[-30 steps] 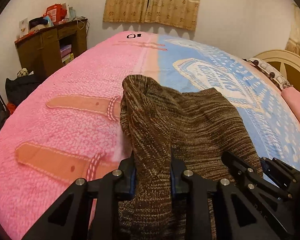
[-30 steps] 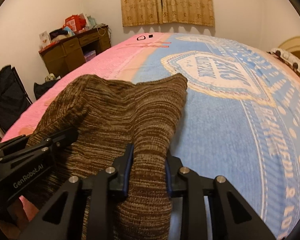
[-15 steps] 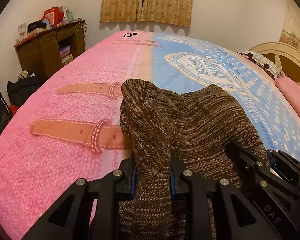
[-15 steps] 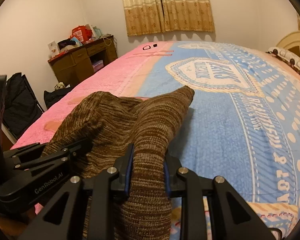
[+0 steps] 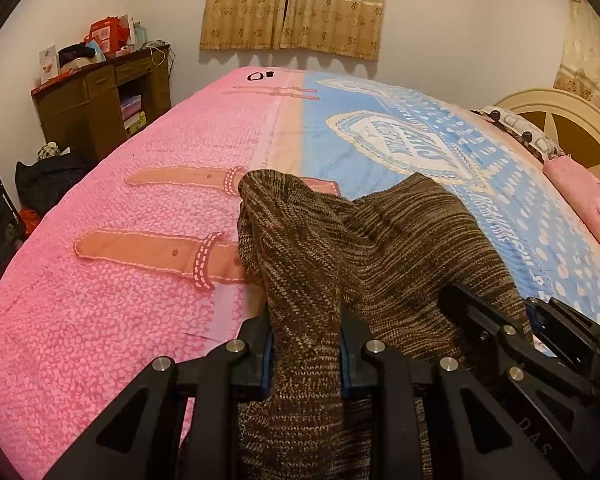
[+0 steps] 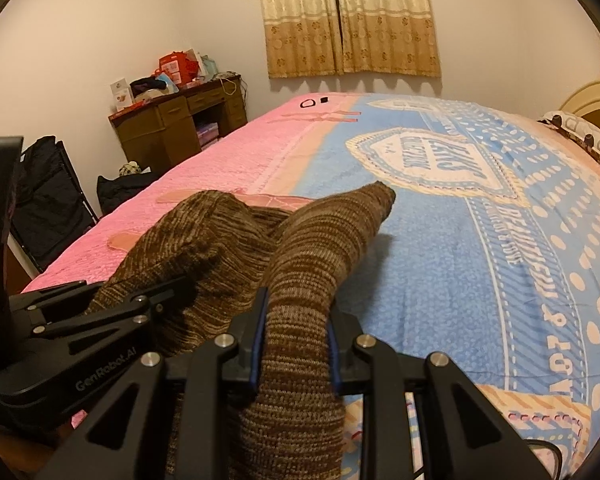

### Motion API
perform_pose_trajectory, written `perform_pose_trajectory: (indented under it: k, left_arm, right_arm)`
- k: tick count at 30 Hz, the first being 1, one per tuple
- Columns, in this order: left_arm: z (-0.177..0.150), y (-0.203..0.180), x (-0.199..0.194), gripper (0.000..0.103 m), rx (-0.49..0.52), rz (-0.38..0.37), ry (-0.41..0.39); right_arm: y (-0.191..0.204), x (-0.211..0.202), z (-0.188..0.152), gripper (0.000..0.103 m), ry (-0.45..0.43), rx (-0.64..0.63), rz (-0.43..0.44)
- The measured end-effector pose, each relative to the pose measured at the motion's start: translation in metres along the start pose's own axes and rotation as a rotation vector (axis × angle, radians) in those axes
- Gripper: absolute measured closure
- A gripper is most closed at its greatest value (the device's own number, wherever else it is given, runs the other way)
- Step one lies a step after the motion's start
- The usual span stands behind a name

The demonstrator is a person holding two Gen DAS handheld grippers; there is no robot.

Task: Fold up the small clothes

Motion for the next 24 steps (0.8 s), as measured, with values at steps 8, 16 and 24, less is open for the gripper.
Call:
perform_pose_trajectory:
  k: [8,16,24]
  left_arm:
    - [-0.002,0.019,-0.018,0.079,-0.042,-0.022,-0.033]
    - [0.008,0.042,-0.029,0.079,-0.088,0.010,-0.085]
    - [0.030,0.071,-0.037,0.079,-0.124,0.082,-0.150]
  right_arm:
    - [0.013,-0.004,0.005,0.076,-0.023,-0.029,0.038]
    - [0.036,-0.003,0.019,0.076,-0.059,-0.091,0.069]
    - [0.060,0.014,0.048,0.076,-0.101,-0.136,0.131]
Point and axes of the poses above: each gripper's, at about its wrist camera, not at the fingertips, and x roughly the way its jaws point, y to its left, z to its top, the point moved 2 cm from there along x, roughly the way its jaws point, and after that the axes turned 12 degrees about y, right-handed, at the moved point
